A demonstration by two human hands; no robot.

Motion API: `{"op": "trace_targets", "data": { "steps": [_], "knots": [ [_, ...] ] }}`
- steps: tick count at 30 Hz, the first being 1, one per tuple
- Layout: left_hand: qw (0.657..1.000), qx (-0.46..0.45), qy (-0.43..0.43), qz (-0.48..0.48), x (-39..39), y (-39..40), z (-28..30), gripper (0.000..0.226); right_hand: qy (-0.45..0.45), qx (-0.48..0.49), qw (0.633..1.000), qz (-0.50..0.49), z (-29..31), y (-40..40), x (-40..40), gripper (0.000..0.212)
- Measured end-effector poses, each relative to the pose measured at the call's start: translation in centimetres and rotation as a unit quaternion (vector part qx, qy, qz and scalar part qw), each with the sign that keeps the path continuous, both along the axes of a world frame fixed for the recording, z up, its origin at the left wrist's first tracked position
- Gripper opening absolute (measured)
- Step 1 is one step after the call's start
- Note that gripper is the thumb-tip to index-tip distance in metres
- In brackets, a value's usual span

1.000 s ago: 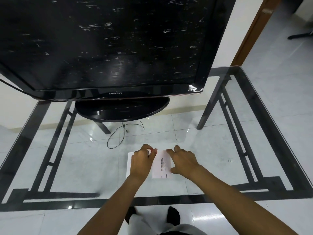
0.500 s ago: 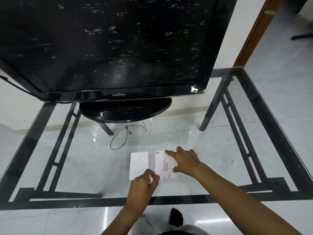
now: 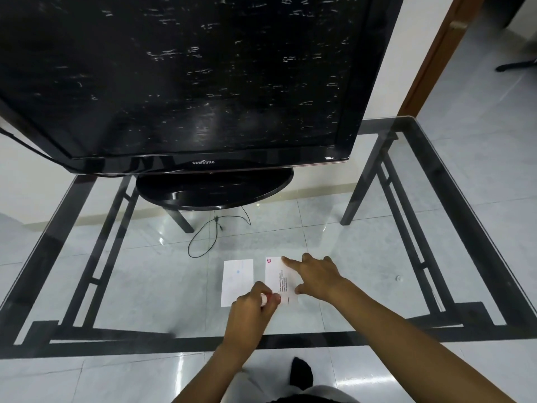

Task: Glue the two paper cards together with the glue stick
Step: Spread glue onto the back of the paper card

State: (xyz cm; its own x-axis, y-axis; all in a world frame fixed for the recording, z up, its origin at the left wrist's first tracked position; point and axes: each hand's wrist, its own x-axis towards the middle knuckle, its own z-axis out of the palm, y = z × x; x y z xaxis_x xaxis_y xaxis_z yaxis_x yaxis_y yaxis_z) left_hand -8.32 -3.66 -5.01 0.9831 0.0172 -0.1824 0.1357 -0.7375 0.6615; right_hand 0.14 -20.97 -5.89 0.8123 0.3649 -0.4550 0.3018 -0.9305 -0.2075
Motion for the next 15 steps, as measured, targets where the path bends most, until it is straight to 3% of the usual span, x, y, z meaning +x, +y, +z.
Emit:
{"op": "trace_targets", "data": {
  "steps": [5,8,9,12,15],
  "knots": [
    [0.999,0.015,-0.003,0.036,-0.5,1.7,-0.3,0.016,0.012,-0.013,1.0,0.004,0.2,-0.1,0.2,0.079],
    [0.983,-0.105,0.006,0.151,-0.5,1.3,0.3,0.01,-0.006,-0.022,1.0,0.011,0.6,0.6,-0.2,0.085],
    [0.958,-0.182,0.026,0.219,-0.3,1.4,0.7,0.008,-0.016,-0.019,1.0,0.015,0.7,0.8,-0.4,0.088],
    [0.839,-0.397,0.12,0.352,0.3,2.2,1.8,0.011,-0.06,-0.022,0.996,0.06,1.5,1.3,-1.0,0.091],
    [0.759,-0.502,0.166,0.38,0.7,2.9,2.8,0.012,-0.064,-0.001,0.995,0.078,2.0,1.9,-2.0,0.066]
  ]
}}
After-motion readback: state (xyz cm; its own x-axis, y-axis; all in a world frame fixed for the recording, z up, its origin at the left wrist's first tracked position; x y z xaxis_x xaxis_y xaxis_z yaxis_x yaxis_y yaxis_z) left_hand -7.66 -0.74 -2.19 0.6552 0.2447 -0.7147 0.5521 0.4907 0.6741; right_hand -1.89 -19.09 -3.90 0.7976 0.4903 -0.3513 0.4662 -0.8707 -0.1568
